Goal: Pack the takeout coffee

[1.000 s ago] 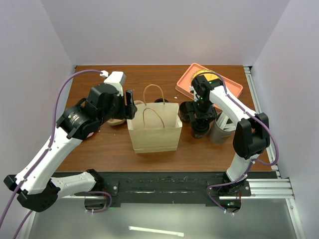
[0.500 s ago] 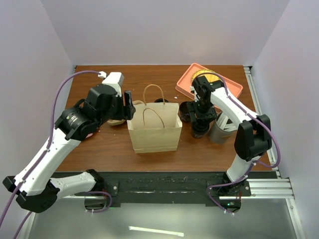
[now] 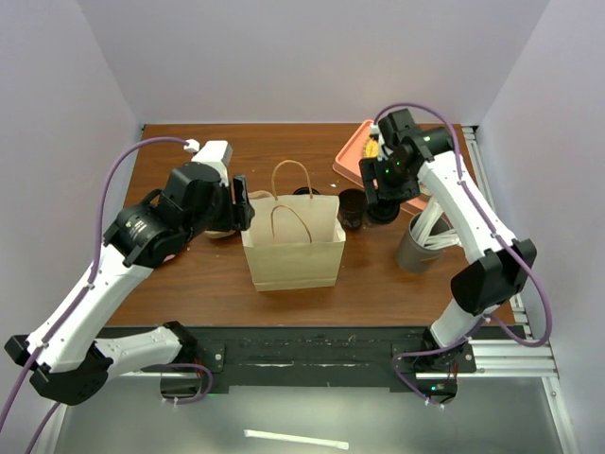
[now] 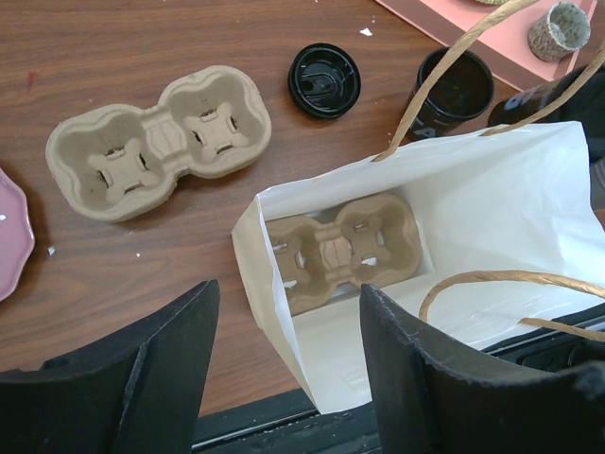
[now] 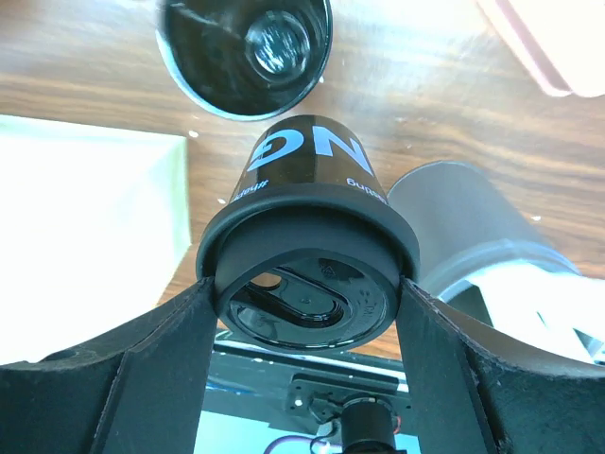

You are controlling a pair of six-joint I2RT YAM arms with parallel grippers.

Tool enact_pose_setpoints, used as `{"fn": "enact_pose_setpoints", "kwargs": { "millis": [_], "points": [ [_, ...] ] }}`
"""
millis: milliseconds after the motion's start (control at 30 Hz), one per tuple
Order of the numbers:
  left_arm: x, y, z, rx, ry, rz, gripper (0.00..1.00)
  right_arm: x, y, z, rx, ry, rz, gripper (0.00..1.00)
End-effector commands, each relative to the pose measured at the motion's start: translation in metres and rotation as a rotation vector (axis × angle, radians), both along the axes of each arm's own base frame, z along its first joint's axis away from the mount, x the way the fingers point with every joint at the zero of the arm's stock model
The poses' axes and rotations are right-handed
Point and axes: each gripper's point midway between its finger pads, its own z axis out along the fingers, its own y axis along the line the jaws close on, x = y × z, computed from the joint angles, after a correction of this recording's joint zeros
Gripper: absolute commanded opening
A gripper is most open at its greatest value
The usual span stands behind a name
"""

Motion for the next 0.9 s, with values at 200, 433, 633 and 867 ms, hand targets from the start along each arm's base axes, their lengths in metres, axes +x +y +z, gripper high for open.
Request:
{"fn": "enact_pose_setpoints", "kwargs": {
  "millis": [200, 433, 633, 867],
  "points": [
    [0.009, -0.012, 0.001, -0.022, 0.004, -0.013, 0.64, -0.027, 0.027, 0.142, 0.263, -0.303, 0.107, 0.38],
    [0.012, -0.008, -0.015, 0.024, 0.057, 0.024, 0.57, -0.059, 0.081, 0.205, 0.419, -0.479, 0.307, 0.36],
    [0.017, -0.011, -0.021, 0.018, 0.066, 0.044, 0.51, -0.097, 0.129, 0.222, 0.512, -0.530, 0.527, 0.35],
    [0.023, -0.015, -0.018, 0.012, 0.051, 0.032, 0.48, -0.115, 0.141, 0.188, 0.403, -0.460, 0.595, 0.34]
  ]
}}
